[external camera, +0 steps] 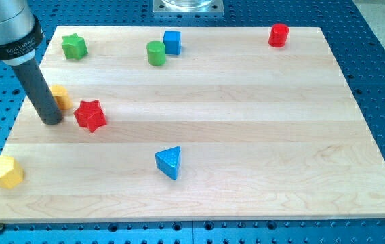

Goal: Move the blue triangle towards the center right corner of the board

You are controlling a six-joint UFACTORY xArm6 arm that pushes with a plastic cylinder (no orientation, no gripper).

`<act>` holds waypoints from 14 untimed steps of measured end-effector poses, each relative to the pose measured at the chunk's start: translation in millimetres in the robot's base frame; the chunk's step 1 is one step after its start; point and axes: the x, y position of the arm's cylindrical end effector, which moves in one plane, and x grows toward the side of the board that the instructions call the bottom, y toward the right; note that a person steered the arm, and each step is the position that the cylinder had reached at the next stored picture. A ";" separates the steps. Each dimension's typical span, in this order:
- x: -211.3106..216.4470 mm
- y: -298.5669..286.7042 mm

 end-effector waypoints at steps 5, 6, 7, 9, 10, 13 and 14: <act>58.1 36.4; 58.1 38.7; 96.1 39.1; 120.1 157.9; 93.1 227.2; 52.5 392.5; 113.3 362.7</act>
